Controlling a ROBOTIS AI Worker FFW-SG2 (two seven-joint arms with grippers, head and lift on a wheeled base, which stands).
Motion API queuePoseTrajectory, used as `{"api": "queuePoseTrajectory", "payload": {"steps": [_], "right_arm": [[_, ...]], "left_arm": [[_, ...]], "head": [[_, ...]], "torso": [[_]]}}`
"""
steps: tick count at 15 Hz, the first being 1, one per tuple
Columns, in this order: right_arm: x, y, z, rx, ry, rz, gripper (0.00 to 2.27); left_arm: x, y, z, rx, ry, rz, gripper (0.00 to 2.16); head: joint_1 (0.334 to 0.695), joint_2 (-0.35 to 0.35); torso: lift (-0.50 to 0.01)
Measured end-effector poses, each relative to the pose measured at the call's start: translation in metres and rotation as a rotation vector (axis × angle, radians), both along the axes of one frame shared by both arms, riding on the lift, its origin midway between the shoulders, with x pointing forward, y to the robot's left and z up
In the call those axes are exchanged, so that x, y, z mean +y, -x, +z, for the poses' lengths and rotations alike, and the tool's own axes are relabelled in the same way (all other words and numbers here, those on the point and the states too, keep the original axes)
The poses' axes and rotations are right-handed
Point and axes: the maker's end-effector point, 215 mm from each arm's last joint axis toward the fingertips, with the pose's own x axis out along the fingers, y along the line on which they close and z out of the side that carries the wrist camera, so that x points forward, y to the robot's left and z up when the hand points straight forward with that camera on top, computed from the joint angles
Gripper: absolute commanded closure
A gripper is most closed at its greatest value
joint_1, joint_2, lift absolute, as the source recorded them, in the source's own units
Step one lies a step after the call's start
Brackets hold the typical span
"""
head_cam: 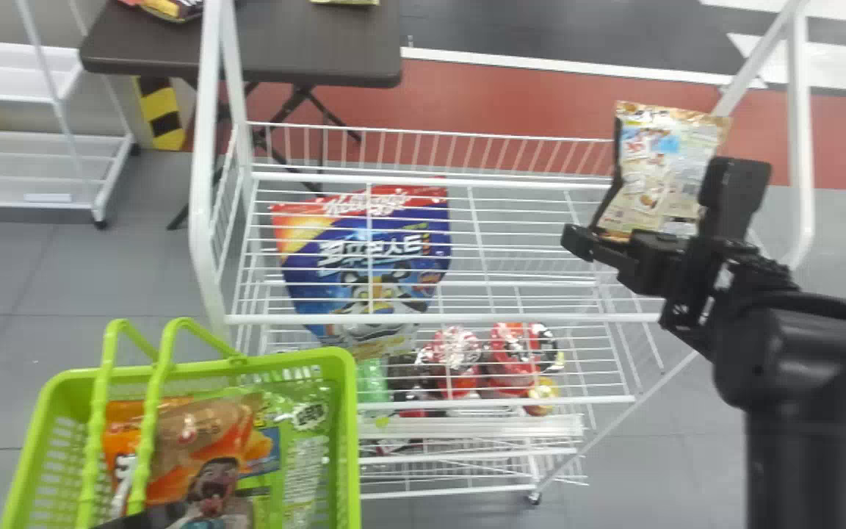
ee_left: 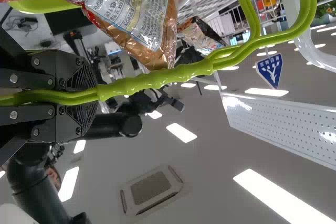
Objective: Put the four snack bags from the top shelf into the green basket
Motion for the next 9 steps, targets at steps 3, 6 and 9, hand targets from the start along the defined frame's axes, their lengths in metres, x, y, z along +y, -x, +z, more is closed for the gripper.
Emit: {"api": "queuePoseTrajectory", "payload": {"steps": [3, 6, 9], "right_arm": [[-0.041, -0.04, 0.005, -0.018, 0.065, -0.089, 0.03], [-0.072, -0.067, 0.004, -0.017, 0.117, -0.153, 0.07], [-0.079, -0.082, -0.015, 0.028, 0.118, -0.159, 0.79]], "left_arm": [[0.004, 0.001, 0.001, 0.001, 0.0, 0.009, 2.15], [0.007, 0.001, 0.0, 0.004, -0.001, 0.016, 2.15], [0.007, 0.001, -0.002, 0.008, 0.0, 0.018, 2.15]], "head": [[0.695, -0.253], [0.695, -0.283], [0.695, -0.287]], "torso": [[0.0], [0.0], [0.0]]}}
